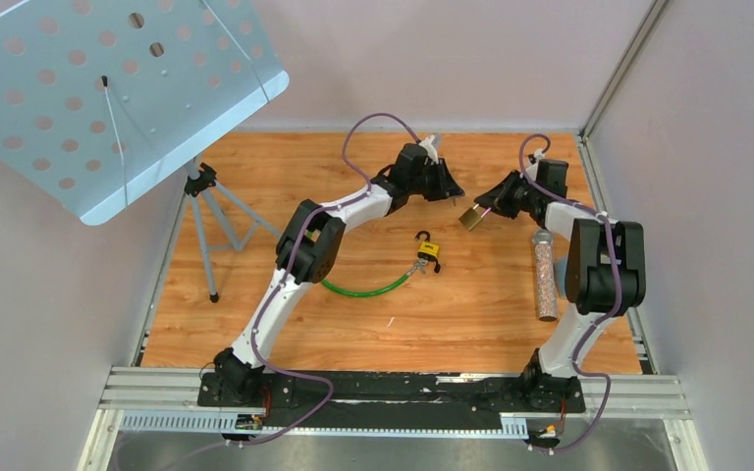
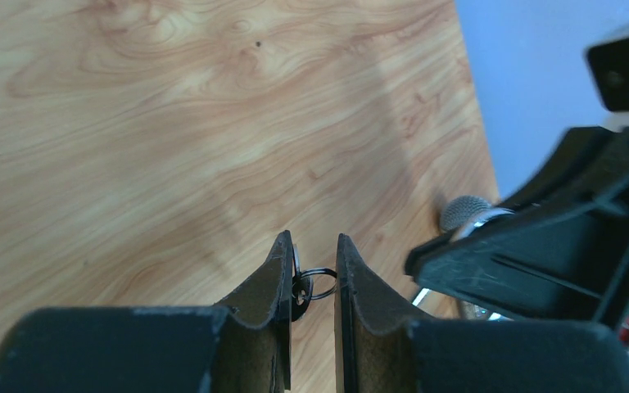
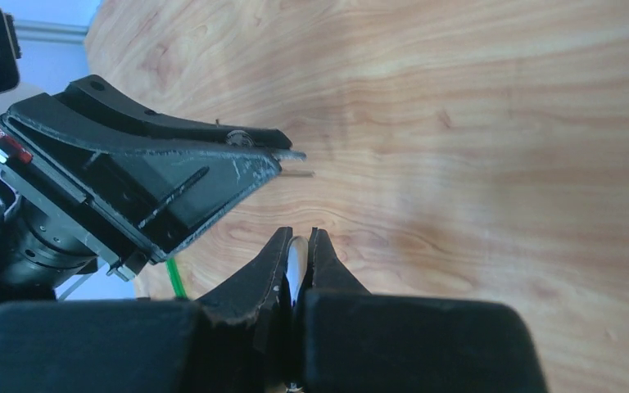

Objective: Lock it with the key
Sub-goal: Place the key at the center of the board.

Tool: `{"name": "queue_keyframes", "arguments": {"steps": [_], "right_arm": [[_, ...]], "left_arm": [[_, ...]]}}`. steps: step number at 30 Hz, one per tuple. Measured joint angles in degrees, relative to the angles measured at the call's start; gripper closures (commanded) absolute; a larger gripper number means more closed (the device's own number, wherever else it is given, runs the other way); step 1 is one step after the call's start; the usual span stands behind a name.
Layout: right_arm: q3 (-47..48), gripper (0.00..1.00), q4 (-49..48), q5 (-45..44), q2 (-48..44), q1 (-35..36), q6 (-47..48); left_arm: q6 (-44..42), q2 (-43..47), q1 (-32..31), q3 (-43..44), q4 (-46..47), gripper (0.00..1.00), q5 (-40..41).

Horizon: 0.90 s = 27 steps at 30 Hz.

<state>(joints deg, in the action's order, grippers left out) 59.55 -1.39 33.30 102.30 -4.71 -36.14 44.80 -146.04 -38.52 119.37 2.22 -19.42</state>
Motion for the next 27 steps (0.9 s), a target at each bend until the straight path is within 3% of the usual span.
{"name": "queue_keyframes", "arguments": {"steps": [4, 7, 11, 17, 21, 25, 27], "right_arm": [[3.4, 1.0, -1.5, 4.3, 4.9, -0.3, 0.5], [4.1, 0.99, -2.8, 6.1, 7.1, -0.4, 0.7], [4.7, 0.98, -4.3, 7.3, 10.5, -0.5, 0.8], [6.1, 0.94, -5.8, 9.6, 14.9, -0.9, -0.4], [6.9, 0.84, -6.2, 9.7, 15.5, -0.8, -0.7], [8.0, 0.63, -6.1, 8.7, 16.1, -0.5, -1.0], [8.3, 0.53, -5.8, 7.2, 16.1, -0.3, -1.1]], "left_arm": [[3.7, -0.3, 0.5, -2.3, 6.2, 0.92, -3.4], [6.0, -0.3, 1.1, -4.6, 10.6, 0.77, -4.7], [7.8, -0.3, 1.6, -6.1, 11.4, 0.71, -5.1], [9.3, -0.4, 1.9, -6.2, 10.9, 0.53, -4.4], [9.8, -0.4, 1.9, -6.2, 10.5, 0.39, -3.6], [9.4, -0.3, 1.9, -6.4, 9.4, 0.19, -2.3], [8.9, -0.3, 1.9, -7.3, 8.8, 0.16, -1.3]]}}
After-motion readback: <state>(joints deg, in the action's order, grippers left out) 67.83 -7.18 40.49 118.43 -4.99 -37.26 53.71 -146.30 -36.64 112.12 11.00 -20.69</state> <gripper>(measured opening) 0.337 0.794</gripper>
